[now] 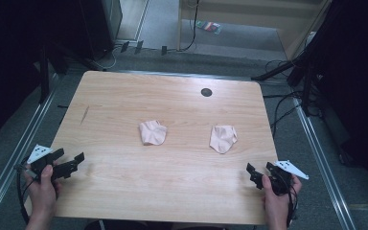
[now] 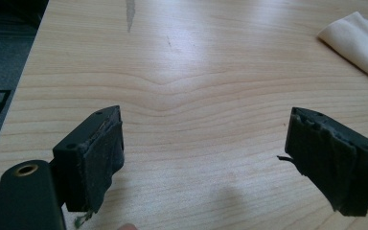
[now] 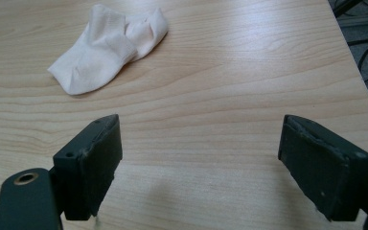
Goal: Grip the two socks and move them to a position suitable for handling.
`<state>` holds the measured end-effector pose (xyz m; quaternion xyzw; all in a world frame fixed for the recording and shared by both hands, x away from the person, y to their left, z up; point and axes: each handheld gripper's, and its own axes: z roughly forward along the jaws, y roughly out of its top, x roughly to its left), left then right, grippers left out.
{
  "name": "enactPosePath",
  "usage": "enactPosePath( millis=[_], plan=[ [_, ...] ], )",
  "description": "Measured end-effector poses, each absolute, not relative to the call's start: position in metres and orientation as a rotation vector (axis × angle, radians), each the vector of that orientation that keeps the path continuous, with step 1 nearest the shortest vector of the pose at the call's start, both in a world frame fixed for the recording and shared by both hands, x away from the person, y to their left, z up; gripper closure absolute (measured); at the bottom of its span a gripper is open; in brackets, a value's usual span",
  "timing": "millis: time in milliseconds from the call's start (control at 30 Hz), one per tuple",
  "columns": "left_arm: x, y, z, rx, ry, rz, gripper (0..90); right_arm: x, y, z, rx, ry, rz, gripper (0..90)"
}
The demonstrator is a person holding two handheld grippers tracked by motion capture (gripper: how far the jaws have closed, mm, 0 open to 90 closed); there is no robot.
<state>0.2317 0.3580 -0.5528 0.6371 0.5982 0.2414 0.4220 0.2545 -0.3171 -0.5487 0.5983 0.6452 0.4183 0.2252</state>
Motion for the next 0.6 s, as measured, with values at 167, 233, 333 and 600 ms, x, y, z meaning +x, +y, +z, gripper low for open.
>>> enactPosePath(
  millis=[167, 233, 333, 600],
  plan=[
    [0.232, 0.357, -0.553, 1.598, 1.499, 0.607, 14.0, 0.254, -0.316, -0.548, 1.635, 1.778, 1.139, 16.0],
    [0.232, 0.358, -0.553, 1.596, 1.495, 0.604, 13.9, 0.254, -0.313, -0.546, 1.624, 1.778, 1.138, 16.0],
    [0.233, 0.358, -0.553, 1.598, 1.508, 0.595, 13.9, 0.255, -0.310, -0.544, 1.624, 1.782, 1.146, 15.9],
    [0.233, 0.358, -0.553, 1.605, 1.514, 0.599, 14.0, 0.265, -0.286, -0.524, 1.578, 1.809, 1.209, 14.2]
  ],
)
